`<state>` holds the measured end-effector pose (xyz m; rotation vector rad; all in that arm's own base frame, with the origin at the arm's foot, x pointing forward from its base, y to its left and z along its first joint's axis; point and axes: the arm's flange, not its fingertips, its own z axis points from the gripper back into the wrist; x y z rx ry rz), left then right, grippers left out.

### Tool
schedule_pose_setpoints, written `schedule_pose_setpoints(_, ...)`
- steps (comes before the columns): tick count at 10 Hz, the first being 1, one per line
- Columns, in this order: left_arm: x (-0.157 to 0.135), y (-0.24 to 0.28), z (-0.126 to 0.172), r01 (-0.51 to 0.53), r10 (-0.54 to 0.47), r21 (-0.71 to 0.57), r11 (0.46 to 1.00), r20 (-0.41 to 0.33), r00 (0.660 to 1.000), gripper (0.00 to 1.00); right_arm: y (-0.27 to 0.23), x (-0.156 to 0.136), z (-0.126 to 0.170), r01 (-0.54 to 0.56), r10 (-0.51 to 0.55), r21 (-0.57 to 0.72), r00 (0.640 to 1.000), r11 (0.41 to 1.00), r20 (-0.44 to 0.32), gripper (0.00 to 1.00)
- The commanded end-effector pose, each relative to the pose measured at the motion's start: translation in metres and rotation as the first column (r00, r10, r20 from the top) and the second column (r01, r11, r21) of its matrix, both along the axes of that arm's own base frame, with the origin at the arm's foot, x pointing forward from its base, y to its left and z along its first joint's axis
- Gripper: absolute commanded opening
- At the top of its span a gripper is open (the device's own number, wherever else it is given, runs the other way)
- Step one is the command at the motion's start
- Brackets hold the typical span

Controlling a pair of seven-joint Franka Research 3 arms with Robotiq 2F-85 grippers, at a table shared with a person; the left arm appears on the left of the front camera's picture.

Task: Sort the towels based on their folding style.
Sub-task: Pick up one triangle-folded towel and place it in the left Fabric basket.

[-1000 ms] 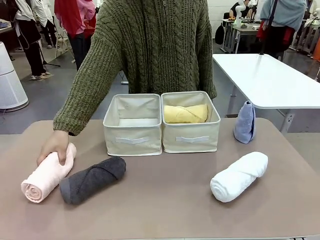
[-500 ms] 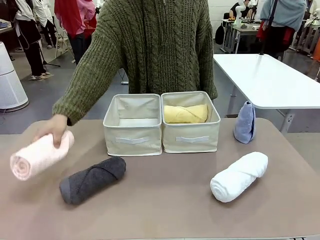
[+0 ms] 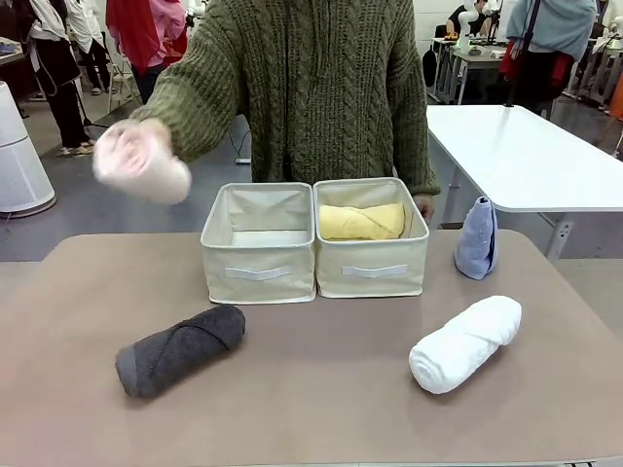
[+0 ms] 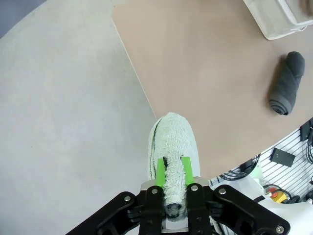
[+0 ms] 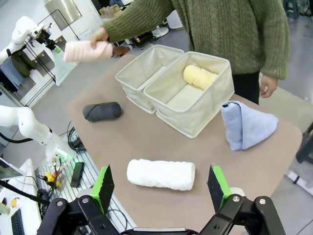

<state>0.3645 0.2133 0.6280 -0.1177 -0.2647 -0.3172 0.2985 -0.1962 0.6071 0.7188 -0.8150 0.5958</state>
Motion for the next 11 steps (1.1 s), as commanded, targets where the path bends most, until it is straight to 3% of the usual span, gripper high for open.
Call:
schedule_pose_setpoints(1, -0.003, 0.001, 0.001, 0.015, -0.015, 0.009, 1.0, -0.002, 1.0, 0.0, 0.001, 0.001, -0.001, -0.008, 0.008, 0.006, 1.0, 1.0, 0.013, 1.0)
schedule_pose_setpoints(2, 0.0, 0.0, 0.0, 0.0, 0.0, 0.0, 1.0, 0.0, 1.0, 0.14, 0.001, 0.001, -0.001, -0.008, 0.008, 0.006, 1.0, 1.0, 0.013, 1.0)
schedule_pose_setpoints(4, 0.007, -0.054, 0.033, 0.079, -0.086, 0.095, 0.992, 0.07, 0.994, 0.14, 0.001, 0.001, -0.001, -0.008, 0.008, 0.006, 1.0, 1.0, 0.013, 1.0)
schedule_pose_setpoints(6, 0.025, -0.134, 0.061, 0.145, -0.16, 0.207, 0.967, 0.055, 0.986, 0.14, 0.001, 0.001, -0.001, -0.008, 0.008, 0.006, 1.0, 1.0, 0.013, 1.0)
schedule_pose_setpoints(9, 0.06, -0.235, 0.052, 0.212, -0.22, 0.269, 0.939, 0.0, 0.975, 0.14, 0.001, 0.001, -0.001, -0.008, 0.008, 0.006, 1.0, 1.0, 0.013, 1.0)
schedule_pose_setpoints(11, 0.071, -0.26, 0.046, 0.231, -0.242, 0.23, 0.945, 0.017, 0.97, 0.14, 0.001, 0.001, -0.001, -0.008, 0.008, 0.006, 1.0, 1.0, 0.013, 1.0)
